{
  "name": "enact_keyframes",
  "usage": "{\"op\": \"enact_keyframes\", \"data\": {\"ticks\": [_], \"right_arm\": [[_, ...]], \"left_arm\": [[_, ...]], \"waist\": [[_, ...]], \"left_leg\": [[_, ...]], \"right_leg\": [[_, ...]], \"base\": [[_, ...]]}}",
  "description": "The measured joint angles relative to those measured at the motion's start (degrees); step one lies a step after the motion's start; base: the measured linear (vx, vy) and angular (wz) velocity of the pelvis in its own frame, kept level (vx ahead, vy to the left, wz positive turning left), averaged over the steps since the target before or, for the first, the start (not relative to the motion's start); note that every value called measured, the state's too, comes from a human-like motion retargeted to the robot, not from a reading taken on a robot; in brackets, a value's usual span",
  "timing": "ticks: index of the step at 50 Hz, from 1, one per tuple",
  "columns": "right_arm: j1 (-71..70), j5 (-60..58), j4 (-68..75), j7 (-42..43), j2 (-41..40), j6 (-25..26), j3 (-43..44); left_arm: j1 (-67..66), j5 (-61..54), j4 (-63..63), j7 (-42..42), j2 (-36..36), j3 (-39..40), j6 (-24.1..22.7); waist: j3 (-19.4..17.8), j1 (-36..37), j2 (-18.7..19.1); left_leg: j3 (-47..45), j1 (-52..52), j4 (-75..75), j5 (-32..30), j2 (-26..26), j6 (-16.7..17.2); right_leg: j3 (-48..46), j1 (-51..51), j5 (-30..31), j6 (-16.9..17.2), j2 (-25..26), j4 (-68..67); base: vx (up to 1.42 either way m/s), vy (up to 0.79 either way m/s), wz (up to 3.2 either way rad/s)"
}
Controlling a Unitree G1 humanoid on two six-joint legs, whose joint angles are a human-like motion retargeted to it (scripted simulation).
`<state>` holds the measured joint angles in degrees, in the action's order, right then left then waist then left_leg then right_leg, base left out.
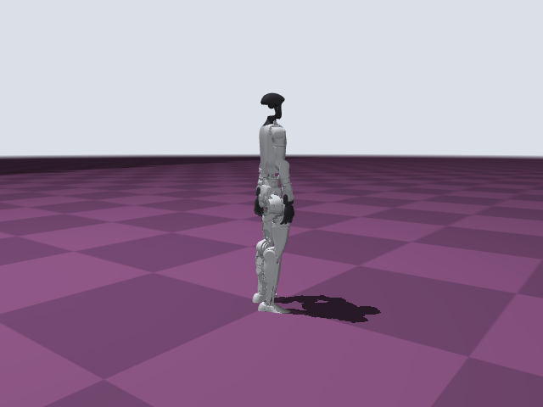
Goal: In place motions
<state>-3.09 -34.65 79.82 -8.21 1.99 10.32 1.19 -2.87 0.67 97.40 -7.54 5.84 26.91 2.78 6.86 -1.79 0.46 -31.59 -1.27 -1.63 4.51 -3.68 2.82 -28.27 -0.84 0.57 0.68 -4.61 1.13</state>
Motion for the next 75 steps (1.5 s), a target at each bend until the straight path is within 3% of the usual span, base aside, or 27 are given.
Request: {"op": "enact_keyframes", "data": {"ticks": [6,12,16,20,26,35,45,53,57,61,75], "right_arm": [[-3.8,-1.7,-18.0,-12.7,-1.1,-10.1,-10.1],[-3.1,-2.7,-23.2,-10.1,1.3,-14.6,-11.9],[-2.4,-4.8,-15.4,-5.4,1.9,-13.2,-9.7],[-2.5,-6.6,1.1,-0.1,2.5,-7.6,-5.7],[0.0,2.5,17.1,10.4,5.9,-1.6,2.1],[5.8,10.8,17.3,14.2,8.9,-3.4,9.6],[4.8,4.6,9.1,8.1,5.9,-3.3,6.4],[3.4,-3.6,4.3,4.1,4.4,-5.1,1.9],[3.1,-5.0,3.7,4.5,5.4,-5.7,1.9],[3.1,-2.9,5.0,5.6,6.9,-5.3,3.5],[3.5,-1.1,10.4,9.5,8.9,-3.7,5.3]], "left_arm": [[-13.0,-0.2,0.0,2.3,1.3,4.9,-0.5],[-15.4,4.7,0.0,-0.5,3.4,4.1,-0.4],[-11.9,4.3,-0.2,-1.0,3.4,3.6,-1.2],[-7.6,2.6,-4.2,-1.9,1.3,2.9,-2.8],[-2.1,2.9,-10.7,-2.6,-0.8,-1.1,-4.6],[-1.0,4.7,-15.1,-3.0,0.1,-4.8,-5.6],[-3.1,3.6,-8.3,-2.4,2.0,-1.4,-3.9],[-5.5,4.2,-6.3,-2.4,2.5,-0.7,-3.8],[-5.6,4.4,-6.8,-2.1,1.6,-0.9,-4.1],[-5.3,4.4,-6.8,-1.9,0.3,-0.5,-4.4],[-5.3,4.5,-7.9,-1.5,0.3,-0.8,-4.5]], "waist": [[0.0,-0.6,0.8],[0.4,-0.4,0.3],[0.5,-0.1,-0.2],[0.7,0.4,-0.3],[0.4,1.1,-0.1],[0.0,-1.3,0.8],[-1.6,-4.2,1.1],[-2.4,-3.9,-1.4],[-3.3,-2.3,-3.1],[-3.7,-0.1,-2.4],[-7.5,5.2,-0.2]], "left_leg": [[-1.1,1.0,0.5,0.4,0.0,0.0],[0.4,0.7,0.3,0.3,0.6,-0.3],[1.5,0.1,-0.1,0.1,0.8,-0.5],[2.3,-0.4,-0.4,0.1,0.8,-0.6],[2.9,-0.9,-0.7,0.1,0.5,-0.5],[3.4,-1.6,-0.7,-0.3,-0.9,0.3],[2.0,-1.9,-2.3,-2.3,-4.4,2.1],[1.3,-3.2,-8.2,-5.7,-6.3,-0.4],[3.2,-4.9,-15.7,-1.6,-5.7,-3.5],[10.1,-8.6,-19.5,-0.4,-3.2,-1.9],[10.1,-23.9,-6.1,1.5,1.3,-2.8]], "right_leg": [[1.5,-0.5,0.2,-0.1,0.2,-0.5],[-0.5,0.6,-0.1,0.2,-0.3,-0.2],[-2.3,1.5,-0.3,0.4,-0.5,0.2],[-3.2,1.7,-0.3,0.5,-0.7,0.3],[-3.0,1.4,-0.3,0.6,-0.6,0.1],[-1.3,-0.2,-0.1,-0.1,0.5,-0.4],[-0.8,-0.6,-1.5,-2.3,2.9,-0.7],[-0.9,0.6,-2.0,-3.9,3.5,0.3],[-0.1,1.4,-1.7,-4.4,2.3,0.6],[1.2,1.7,-1.1,-5.0,2.9,0.9],[4.3,4.3,-0.2,-6.2,3.8,0.9]], "base": [[0.03,0.04,-0.22],[0.03,0.05,0.29],[0.01,0.03,0.39],[0.00,0.01,0.13],[-0.02,-0.02,-0.02],[-0.10,-0.10,-0.16],[-0.16,-0.19,-0.04],[-0.16,-0.19,0.04],[-0.13,-0.10,-0.14],[-0.09,0.00,-0.30],[-0.08,0.02,-0.23]]}}
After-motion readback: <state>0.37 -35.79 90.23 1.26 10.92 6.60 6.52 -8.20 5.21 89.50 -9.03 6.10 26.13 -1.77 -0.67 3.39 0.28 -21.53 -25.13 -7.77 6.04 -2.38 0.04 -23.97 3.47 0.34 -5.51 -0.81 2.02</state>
